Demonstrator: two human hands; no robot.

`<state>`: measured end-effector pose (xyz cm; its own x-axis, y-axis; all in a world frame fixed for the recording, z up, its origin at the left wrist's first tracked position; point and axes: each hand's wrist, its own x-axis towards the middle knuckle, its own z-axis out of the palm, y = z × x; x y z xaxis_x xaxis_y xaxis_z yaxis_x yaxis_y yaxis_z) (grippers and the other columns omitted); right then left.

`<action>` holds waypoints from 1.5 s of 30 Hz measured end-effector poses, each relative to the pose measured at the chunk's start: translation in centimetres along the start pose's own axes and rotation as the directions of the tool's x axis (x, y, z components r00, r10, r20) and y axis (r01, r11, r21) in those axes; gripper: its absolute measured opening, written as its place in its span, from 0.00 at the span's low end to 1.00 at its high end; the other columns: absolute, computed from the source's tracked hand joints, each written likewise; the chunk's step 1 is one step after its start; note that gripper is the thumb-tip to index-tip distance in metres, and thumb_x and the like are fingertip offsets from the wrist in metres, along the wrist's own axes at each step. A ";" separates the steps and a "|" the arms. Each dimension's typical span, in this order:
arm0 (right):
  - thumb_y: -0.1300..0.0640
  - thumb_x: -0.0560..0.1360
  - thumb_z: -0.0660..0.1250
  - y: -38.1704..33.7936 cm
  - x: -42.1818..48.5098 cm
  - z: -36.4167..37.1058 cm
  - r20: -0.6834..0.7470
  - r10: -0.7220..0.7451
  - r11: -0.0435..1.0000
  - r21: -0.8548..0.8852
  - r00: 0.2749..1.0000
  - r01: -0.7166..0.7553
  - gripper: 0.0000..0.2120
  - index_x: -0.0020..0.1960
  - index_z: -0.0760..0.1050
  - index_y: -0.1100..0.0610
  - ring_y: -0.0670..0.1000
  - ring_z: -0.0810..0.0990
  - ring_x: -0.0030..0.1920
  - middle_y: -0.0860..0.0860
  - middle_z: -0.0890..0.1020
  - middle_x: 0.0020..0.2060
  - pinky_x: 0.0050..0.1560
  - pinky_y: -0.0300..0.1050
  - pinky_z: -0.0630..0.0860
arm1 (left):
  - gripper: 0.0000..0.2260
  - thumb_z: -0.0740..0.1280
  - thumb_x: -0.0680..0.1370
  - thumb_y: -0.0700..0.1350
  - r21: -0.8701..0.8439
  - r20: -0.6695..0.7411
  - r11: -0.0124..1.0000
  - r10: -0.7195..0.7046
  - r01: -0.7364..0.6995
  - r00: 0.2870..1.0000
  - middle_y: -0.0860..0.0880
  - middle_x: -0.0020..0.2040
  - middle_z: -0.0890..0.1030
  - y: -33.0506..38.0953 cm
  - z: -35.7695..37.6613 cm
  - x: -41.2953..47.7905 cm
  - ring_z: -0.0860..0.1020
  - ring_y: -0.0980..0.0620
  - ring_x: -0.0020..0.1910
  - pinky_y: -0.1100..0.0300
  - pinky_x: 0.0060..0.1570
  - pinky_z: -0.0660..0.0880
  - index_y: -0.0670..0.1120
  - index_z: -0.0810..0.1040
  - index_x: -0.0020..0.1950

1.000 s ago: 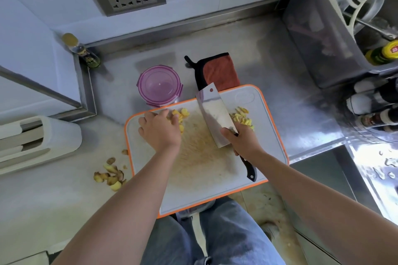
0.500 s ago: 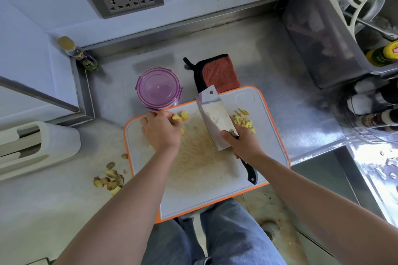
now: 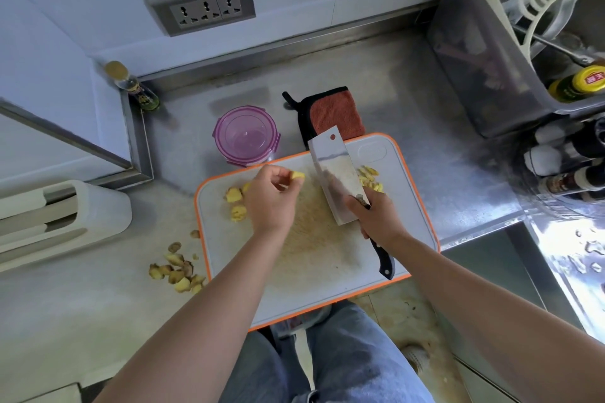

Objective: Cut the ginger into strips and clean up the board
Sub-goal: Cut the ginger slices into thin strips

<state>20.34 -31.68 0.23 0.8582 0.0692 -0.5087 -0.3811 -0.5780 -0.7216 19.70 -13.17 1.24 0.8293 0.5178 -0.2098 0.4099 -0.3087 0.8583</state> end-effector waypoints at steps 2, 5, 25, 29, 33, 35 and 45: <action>0.51 0.79 0.63 0.1 -0.4 -0.5 -0.026 -0.017 1.000 -0.005 1.000 0.017 0.12 0.40 0.70 0.56 0.47 0.70 0.19 0.51 0.73 0.23 0.22 0.39 0.66 | 0.09 0.76 0.70 0.42 -0.061 0.081 0.996 -0.058 0.063 0.995 0.57 0.36 0.79 0.0 1.0 -1.2 0.77 0.58 0.35 0.62 0.40 0.73 0.50 0.78 0.45; 0.48 0.78 0.64 0.5 -0.9 -1.2 -0.054 -0.020 0.999 -0.032 0.998 0.018 0.15 0.40 0.70 0.59 0.46 0.69 0.18 0.47 0.73 0.21 0.20 0.37 0.66 | 0.08 0.75 0.72 0.41 -0.041 0.200 0.995 -0.084 0.094 0.976 0.57 0.36 0.78 -1.1 2.4 -3.3 0.75 0.60 0.35 0.64 0.38 0.71 0.52 0.79 0.46; 0.51 0.76 0.67 2.9 -1.9 0.6 -0.030 -0.112 0.979 -0.177 0.993 0.105 0.13 0.40 0.73 0.60 0.46 0.67 0.29 0.48 0.71 0.28 0.30 0.41 0.63 | 0.10 0.75 0.71 0.46 0.653 0.337 0.625 0.266 -0.428 0.903 0.48 0.45 0.79 -3.6 0.8 -5.1 0.78 0.47 0.44 0.60 0.35 0.63 0.48 0.84 0.51; 0.49 0.77 0.65 3.4 -2.3 0.9 -0.038 -0.176 0.957 -0.242 0.984 0.162 0.10 0.48 0.79 0.55 0.47 0.74 0.34 0.49 0.79 0.36 0.36 0.48 0.74 | 0.09 0.73 0.72 0.46 0.654 0.340 0.614 0.281 -0.441 0.897 0.48 0.44 0.80 -3.4 1.2 -5.3 0.77 0.47 0.44 0.59 0.35 0.65 0.48 0.84 0.51; 0.49 0.77 0.63 3.0 -2.8 0.7 -0.068 -0.242 0.926 -0.316 0.968 0.209 0.11 0.46 0.77 0.57 0.52 0.77 0.36 0.51 0.80 0.37 0.36 0.52 0.76 | 0.09 0.72 0.73 0.48 0.664 0.360 0.601 0.263 -0.444 0.895 0.49 0.46 0.79 -3.3 2.0 -5.2 0.76 0.48 0.47 0.58 0.36 0.66 0.49 0.83 0.52; 0.53 0.78 0.65 2.6 -3.0 0.5 -0.078 -0.287 0.896 -0.375 0.955 0.239 0.12 0.39 0.71 0.59 0.54 0.73 0.32 0.51 0.74 0.31 0.32 0.50 0.71 | 0.09 0.73 0.72 0.48 0.655 0.348 0.618 0.263 -0.434 0.900 0.49 0.46 0.79 -3.5 2.1 -5.1 0.76 0.48 0.46 0.59 0.36 0.65 0.49 0.84 0.52; 0.53 0.80 0.61 1.9 -3.0 0.0 0.036 -0.422 0.719 -0.595 0.906 0.359 0.09 0.46 0.75 0.57 0.53 0.75 0.36 0.50 0.77 0.38 0.34 0.45 0.70 | 0.07 0.71 0.74 0.51 0.636 0.274 0.703 0.179 -0.317 0.945 0.51 0.43 0.77 -3.8 1.8 -5.7 0.76 0.49 0.41 0.59 0.35 0.63 0.51 0.81 0.50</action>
<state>17.06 -33.00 0.34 0.9258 0.3360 -0.1731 0.2385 -0.8747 -0.4220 14.15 -16.35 -1.62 0.9610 0.2156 -0.1731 0.2666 -0.8890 0.3724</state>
